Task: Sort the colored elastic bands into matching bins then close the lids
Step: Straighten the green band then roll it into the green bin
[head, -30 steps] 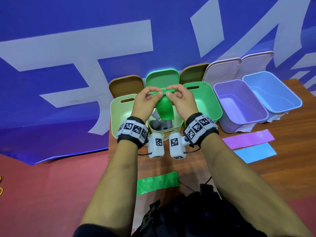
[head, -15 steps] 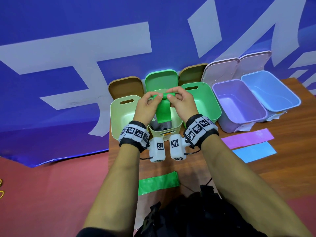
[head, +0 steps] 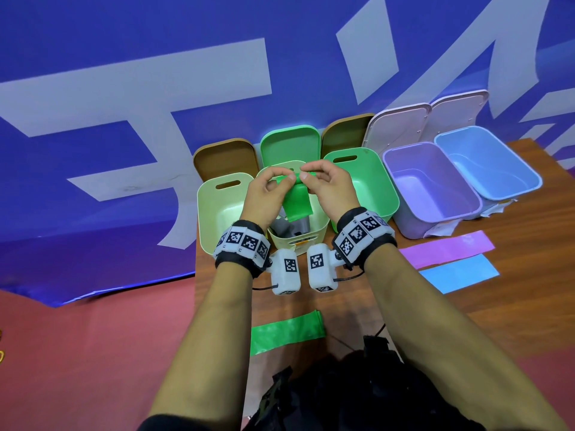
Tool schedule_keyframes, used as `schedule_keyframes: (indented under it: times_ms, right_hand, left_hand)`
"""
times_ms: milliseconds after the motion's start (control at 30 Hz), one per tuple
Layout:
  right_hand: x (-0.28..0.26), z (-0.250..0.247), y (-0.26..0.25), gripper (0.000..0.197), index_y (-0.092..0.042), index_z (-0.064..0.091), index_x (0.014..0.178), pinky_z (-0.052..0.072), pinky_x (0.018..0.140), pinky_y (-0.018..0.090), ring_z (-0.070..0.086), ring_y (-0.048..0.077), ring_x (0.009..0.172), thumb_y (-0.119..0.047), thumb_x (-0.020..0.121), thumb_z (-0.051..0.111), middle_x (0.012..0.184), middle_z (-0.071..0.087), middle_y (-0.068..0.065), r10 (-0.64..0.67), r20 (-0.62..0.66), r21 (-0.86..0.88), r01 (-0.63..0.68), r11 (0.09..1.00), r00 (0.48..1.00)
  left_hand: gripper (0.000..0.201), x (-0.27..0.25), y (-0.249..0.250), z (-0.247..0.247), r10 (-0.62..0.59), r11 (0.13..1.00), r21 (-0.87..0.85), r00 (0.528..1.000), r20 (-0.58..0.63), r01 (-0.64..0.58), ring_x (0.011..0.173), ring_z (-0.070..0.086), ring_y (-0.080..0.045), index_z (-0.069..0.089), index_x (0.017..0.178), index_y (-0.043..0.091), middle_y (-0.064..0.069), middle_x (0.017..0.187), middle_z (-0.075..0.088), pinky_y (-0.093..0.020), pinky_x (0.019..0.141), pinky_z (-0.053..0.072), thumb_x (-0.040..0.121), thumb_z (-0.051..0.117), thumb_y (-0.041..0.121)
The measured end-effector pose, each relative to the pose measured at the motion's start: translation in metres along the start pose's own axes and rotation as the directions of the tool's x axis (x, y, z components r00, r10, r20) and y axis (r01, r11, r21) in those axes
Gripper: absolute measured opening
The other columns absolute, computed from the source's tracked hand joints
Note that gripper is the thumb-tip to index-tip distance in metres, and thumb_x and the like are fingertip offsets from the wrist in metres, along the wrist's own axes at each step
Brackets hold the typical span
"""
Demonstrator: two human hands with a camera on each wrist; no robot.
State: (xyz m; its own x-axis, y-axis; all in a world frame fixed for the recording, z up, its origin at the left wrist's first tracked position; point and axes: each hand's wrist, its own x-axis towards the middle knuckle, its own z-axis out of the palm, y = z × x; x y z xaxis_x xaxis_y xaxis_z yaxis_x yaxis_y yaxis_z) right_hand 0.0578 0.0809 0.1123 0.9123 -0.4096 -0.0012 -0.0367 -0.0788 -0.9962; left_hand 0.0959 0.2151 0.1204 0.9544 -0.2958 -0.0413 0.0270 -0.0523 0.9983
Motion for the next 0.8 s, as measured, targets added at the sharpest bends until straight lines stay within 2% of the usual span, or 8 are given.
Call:
schedule_keyframes:
  times_ms: [67,133,233,400,533,600,700,800]
  right_hand:
    - [0.0,0.0,-0.001,0.007,-0.025,0.069,0.095,0.055,0.088,0.038,0.064,0.017,0.089,-0.019,0.091,0.068,0.089,0.067,0.002,0.011,-0.002,0.004,-0.011,1.0,1.0]
    - [0.0,0.001,-0.002,0.006,-0.029,0.069,0.094,0.056,0.088,0.042,0.066,0.024,0.087,-0.024,0.092,0.067,0.088,0.069,0.01,0.0,-0.014,-0.018,0.0,1.0,1.0]
    - [0.002,0.001,-0.003,0.009,-0.032,0.072,0.094,0.056,0.086,0.047,0.064,0.033,0.086,-0.026,0.089,0.066,0.084,0.066,0.016,-0.052,-0.021,-0.047,0.051,0.998,0.998]
    - [0.008,-0.001,-0.004,0.017,-0.029,0.075,0.101,0.053,0.081,0.041,0.05,0.014,0.073,-0.02,0.087,0.069,0.073,0.05,-0.001,-0.078,-0.015,-0.053,0.077,0.996,0.997]
    - [0.01,0.001,-0.006,0.014,-0.033,0.075,0.1,0.056,0.087,0.042,0.059,0.02,0.08,-0.025,0.09,0.068,0.084,0.064,0.005,-0.025,-0.003,0.001,0.025,1.0,1.0]
    - [0.011,0.002,-0.004,0.014,-0.028,0.075,0.101,0.058,0.088,0.041,0.063,0.019,0.086,-0.022,0.091,0.068,0.091,0.071,0.002,-0.024,-0.01,-0.006,0.024,1.0,1.0]
    - [0.013,0.004,-0.003,0.016,-0.022,0.073,0.101,0.056,0.09,0.036,0.062,0.013,0.09,-0.013,0.09,0.068,0.09,0.068,-0.007,-0.03,-0.02,-0.011,0.03,0.999,0.999]
    - [0.015,0.003,-0.004,0.015,-0.018,0.072,0.101,0.052,0.085,0.024,0.06,0.003,0.084,-0.009,0.089,0.069,0.091,0.067,-0.008,-0.016,-0.034,-0.001,0.016,1.0,0.999]
  left_hand:
    - [0.006,0.002,0.0,-0.001,0.001,1.0,0.012,1.0,-0.001,-0.001,0.066,0.055,-0.016,0.067,0.096,0.016,-0.007,0.073,0.062,-0.022,0.063,0.046,0.091,0.067,0.013]
    - [0.009,0.004,0.0,-0.001,0.011,1.0,0.021,1.0,0.012,-0.011,0.071,0.049,-0.024,0.068,0.098,0.02,-0.015,0.075,0.056,-0.029,0.066,0.044,0.089,0.069,0.017]
    - [0.007,0.004,0.002,0.003,-0.041,0.999,-0.029,0.999,0.018,0.042,0.078,0.061,-0.03,0.066,0.099,0.015,-0.029,0.087,0.065,-0.041,0.075,0.054,0.092,0.067,0.016]
    - [0.007,0.008,-0.001,0.002,-0.045,0.998,-0.049,0.999,0.007,0.045,0.086,0.067,-0.028,0.066,0.095,0.012,-0.023,0.098,0.07,-0.042,0.083,0.056,0.095,0.064,0.018]
    - [0.008,0.012,0.001,-0.001,-0.007,0.999,-0.044,1.0,0.014,0.008,0.086,0.067,-0.029,0.065,0.097,0.014,-0.029,0.101,0.068,-0.041,0.081,0.056,0.092,0.067,0.008]
    - [0.015,0.014,0.001,-0.001,0.021,1.0,-0.011,0.999,0.032,-0.021,0.085,0.067,-0.025,0.065,0.099,0.012,-0.021,0.096,0.069,-0.039,0.082,0.056,0.089,0.068,0.002]
    - [0.02,0.016,0.001,-0.001,0.019,1.0,-0.005,0.999,0.029,-0.018,0.082,0.065,-0.018,0.065,0.1,0.011,-0.007,0.089,0.069,-0.032,0.077,0.056,0.086,0.066,-0.004]
    - [0.011,0.016,-0.002,0.0,-0.02,1.0,-0.012,1.0,-0.013,0.02,0.074,0.059,-0.015,0.065,0.102,0.013,-0.003,0.076,0.065,-0.027,0.07,0.048,0.091,0.066,0.008]
